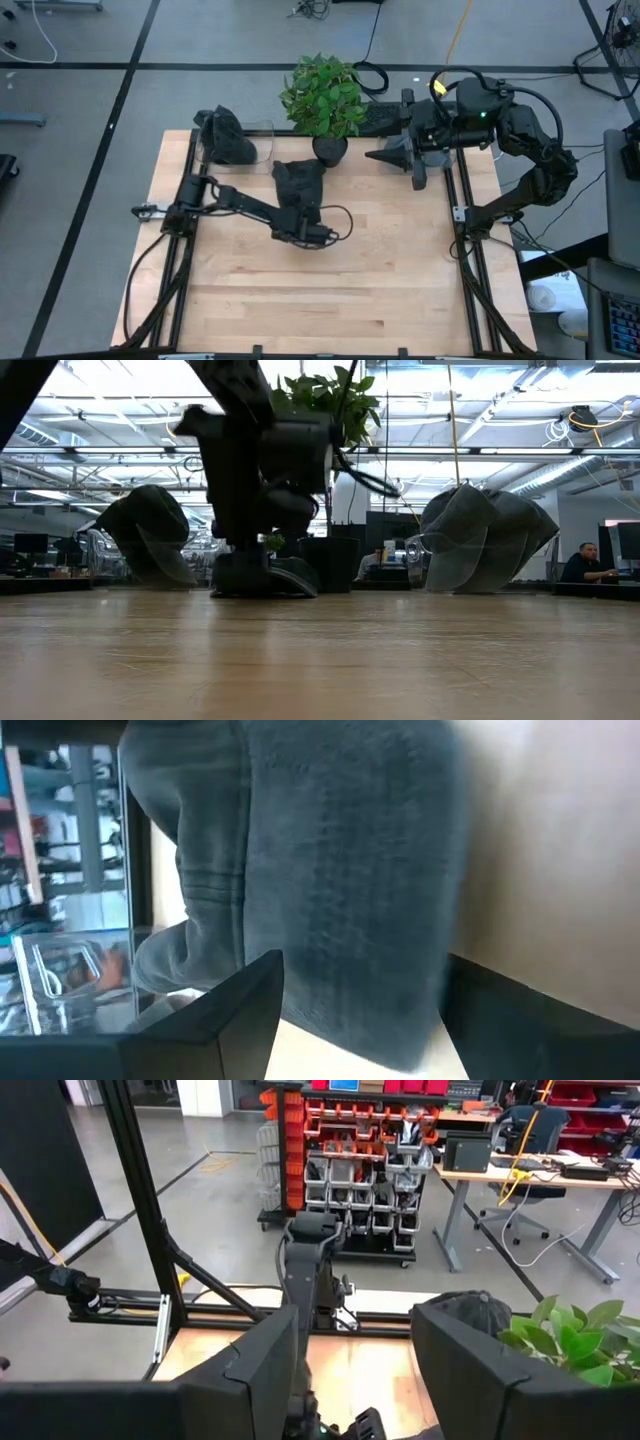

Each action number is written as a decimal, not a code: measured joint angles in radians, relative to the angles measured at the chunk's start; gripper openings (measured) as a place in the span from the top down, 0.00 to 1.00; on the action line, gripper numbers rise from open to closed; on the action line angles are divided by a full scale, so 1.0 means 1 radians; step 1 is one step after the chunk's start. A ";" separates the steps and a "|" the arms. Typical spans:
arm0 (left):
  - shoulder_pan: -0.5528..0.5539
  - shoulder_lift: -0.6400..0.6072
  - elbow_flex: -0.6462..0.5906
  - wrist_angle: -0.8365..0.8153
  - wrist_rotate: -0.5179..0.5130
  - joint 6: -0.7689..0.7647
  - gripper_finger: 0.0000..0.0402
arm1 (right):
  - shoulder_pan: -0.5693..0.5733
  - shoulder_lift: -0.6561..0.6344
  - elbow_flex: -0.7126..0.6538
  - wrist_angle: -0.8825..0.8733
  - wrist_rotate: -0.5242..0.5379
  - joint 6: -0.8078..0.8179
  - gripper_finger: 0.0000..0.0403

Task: Pick & Place hat
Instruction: Put the black cap into the left transparent bin

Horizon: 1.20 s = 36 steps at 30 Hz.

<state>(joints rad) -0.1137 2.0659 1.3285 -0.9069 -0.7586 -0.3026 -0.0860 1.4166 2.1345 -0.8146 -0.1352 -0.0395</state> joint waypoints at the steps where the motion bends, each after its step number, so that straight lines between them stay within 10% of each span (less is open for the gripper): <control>1: 0.011 0.005 0.000 0.001 -0.005 0.000 0.36 | 0.000 0.000 0.000 -0.001 0.000 0.000 0.54; 9: 0.099 0.010 0.000 0.026 -0.006 -0.052 0.40 | 0.000 0.000 0.000 -0.006 0.000 0.000 0.54; 18: 0.119 -0.005 0.002 0.015 0.005 -0.039 0.95 | 0.000 0.000 0.000 -0.006 0.000 -0.001 0.54; 36: -0.048 -0.192 0.014 -0.132 0.068 -0.190 0.98 | 0.000 0.000 0.000 0.003 0.004 -0.028 0.54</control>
<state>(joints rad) -0.1615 1.8736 1.3426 -1.0386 -0.6906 -0.4921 -0.0860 1.4166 2.1345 -0.8115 -0.1310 -0.0677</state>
